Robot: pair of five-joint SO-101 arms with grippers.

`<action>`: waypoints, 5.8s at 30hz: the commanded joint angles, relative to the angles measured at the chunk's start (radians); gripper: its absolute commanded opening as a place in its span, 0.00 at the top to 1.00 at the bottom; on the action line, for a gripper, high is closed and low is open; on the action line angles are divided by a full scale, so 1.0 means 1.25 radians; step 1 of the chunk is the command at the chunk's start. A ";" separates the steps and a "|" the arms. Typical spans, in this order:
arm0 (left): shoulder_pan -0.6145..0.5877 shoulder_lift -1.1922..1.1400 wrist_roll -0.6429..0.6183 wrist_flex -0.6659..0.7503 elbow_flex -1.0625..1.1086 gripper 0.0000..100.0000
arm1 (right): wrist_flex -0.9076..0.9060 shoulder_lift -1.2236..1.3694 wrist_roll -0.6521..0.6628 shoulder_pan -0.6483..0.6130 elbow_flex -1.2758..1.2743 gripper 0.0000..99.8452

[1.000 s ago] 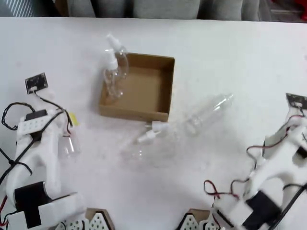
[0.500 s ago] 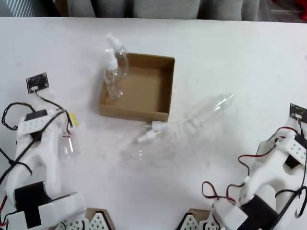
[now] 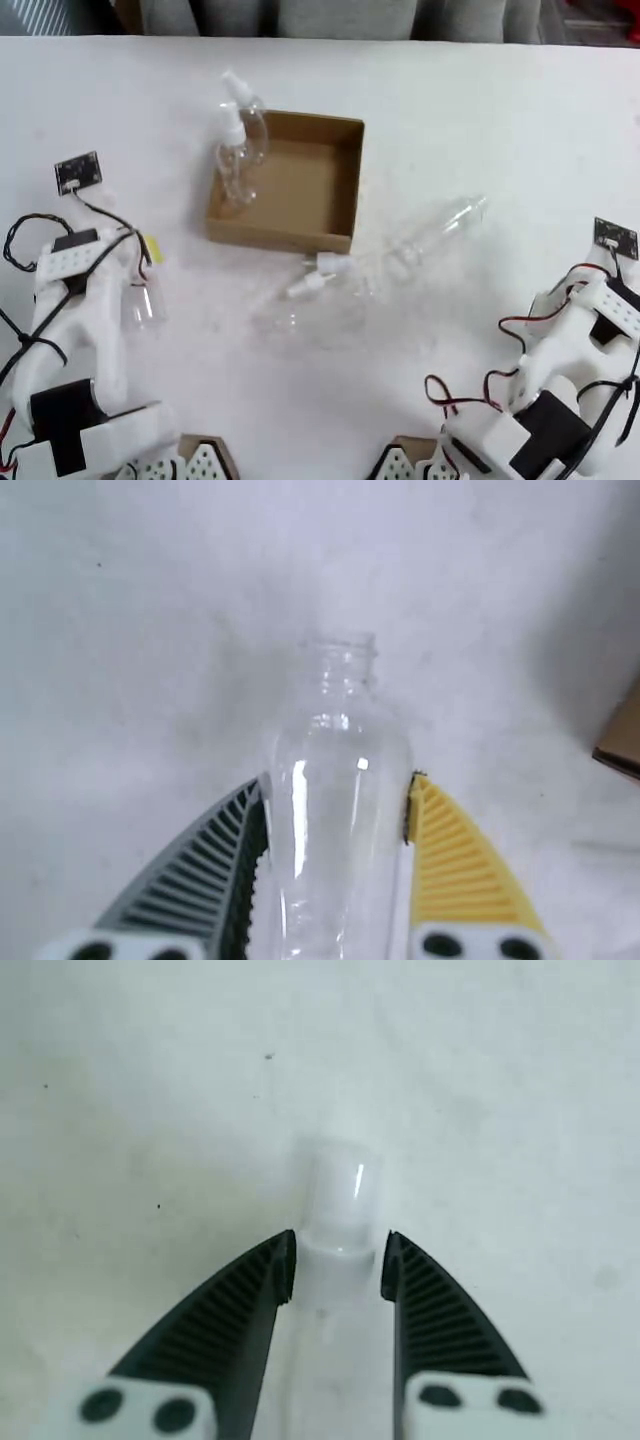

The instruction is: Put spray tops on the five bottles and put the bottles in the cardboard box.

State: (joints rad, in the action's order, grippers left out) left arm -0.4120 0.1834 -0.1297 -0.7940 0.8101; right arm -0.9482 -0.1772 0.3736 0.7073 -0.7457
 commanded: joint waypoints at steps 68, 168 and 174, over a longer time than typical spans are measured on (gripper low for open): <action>0.575 0.975 0.004 0.290 0.314 0.98 | 0.001 -0.904 -0.333 -0.370 0.290 0.98; 0.643 1.309 0.009 0.480 0.670 0.98 | 0.589 -0.667 -0.393 -1.055 0.161 0.98; 0.641 1.309 0.009 0.480 0.670 0.98 | 0.611 -0.704 -0.414 -1.053 0.065 0.98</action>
State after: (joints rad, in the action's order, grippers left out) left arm 0.3782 1.8036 -0.1220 -0.2263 1.6556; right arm -0.2194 -1.0257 -0.1297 -0.6045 -0.6368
